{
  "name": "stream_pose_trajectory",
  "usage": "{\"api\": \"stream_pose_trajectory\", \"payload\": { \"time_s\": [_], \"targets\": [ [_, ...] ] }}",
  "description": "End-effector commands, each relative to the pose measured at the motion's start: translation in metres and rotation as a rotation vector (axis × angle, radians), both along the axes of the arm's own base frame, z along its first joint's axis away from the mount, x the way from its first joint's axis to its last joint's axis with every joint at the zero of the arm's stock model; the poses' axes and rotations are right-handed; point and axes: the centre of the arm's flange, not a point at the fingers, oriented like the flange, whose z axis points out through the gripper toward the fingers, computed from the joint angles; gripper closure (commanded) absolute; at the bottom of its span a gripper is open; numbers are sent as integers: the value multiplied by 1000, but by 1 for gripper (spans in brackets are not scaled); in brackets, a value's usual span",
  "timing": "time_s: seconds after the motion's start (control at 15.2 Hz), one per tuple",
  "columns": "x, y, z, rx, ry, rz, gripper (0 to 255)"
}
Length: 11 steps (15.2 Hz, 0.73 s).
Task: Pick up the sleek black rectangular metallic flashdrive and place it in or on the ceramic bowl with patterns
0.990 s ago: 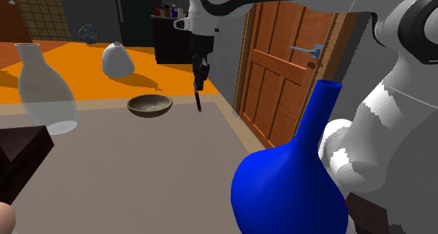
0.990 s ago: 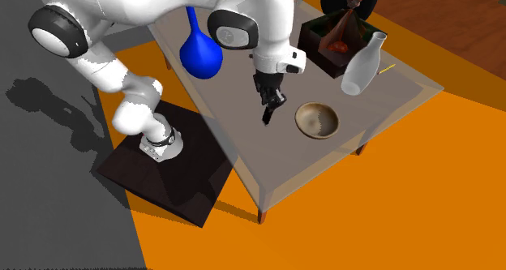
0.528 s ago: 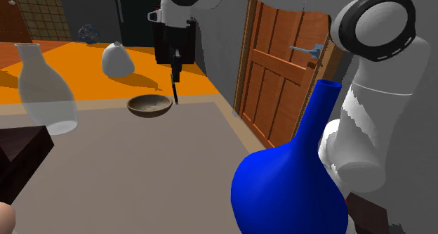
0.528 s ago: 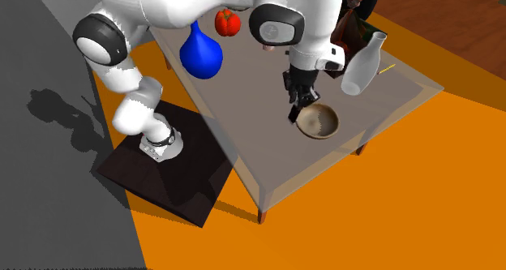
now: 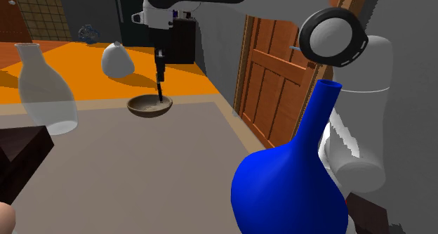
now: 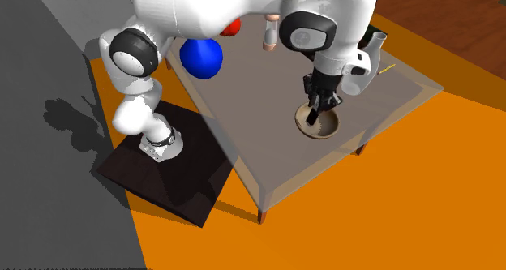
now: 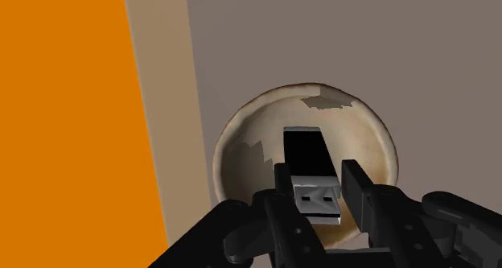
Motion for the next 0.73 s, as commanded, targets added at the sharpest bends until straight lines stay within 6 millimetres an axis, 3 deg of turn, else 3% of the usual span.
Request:
{"api": "stream_pose_trajectory", "payload": {
  "time_s": [0.0, 0.66],
  "targets": [
    [1, 0, -10, 0, -1, 0, 255],
    [1, 0, -63, 0, -1, 0, 255]
  ]
}}
